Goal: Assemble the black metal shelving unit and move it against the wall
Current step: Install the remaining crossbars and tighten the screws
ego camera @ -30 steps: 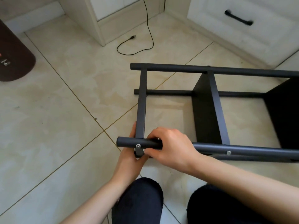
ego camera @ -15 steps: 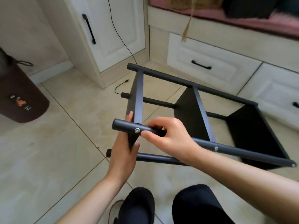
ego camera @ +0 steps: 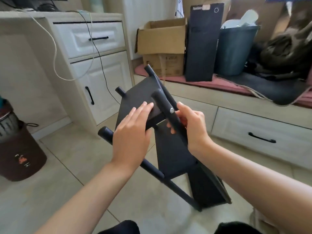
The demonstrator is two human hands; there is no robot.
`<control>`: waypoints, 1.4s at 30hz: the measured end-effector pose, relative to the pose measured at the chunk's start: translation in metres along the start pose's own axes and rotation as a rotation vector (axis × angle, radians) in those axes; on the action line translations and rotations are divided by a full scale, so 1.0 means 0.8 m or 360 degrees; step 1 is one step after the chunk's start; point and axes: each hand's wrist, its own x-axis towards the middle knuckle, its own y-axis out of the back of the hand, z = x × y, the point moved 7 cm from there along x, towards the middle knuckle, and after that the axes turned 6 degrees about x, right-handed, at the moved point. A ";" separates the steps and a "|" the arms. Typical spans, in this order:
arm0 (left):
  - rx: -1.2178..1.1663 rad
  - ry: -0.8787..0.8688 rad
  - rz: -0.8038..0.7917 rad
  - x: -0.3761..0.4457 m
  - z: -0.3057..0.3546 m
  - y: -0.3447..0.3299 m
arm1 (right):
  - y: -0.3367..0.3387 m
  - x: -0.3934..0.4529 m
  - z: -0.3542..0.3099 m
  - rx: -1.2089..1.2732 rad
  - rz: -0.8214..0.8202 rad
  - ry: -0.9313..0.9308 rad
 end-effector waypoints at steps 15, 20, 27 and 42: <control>0.0340 -0.0520 -0.0024 0.026 0.189 -0.001 | 0.149 -0.016 -0.049 0.0208 0.0432 -0.0034; 0.0297 -0.0709 0.0105 0.011 0.244 -0.004 | 0.203 -0.019 -0.048 0.0260 0.0540 -0.0044; 0.0242 -0.0827 0.0082 0.002 0.299 -0.023 | 0.259 -0.034 -0.045 0.0293 0.0640 -0.0055; -0.0309 -0.0796 0.0699 -0.023 0.257 0.028 | 0.294 -0.081 -0.095 -0.0526 0.0856 0.0102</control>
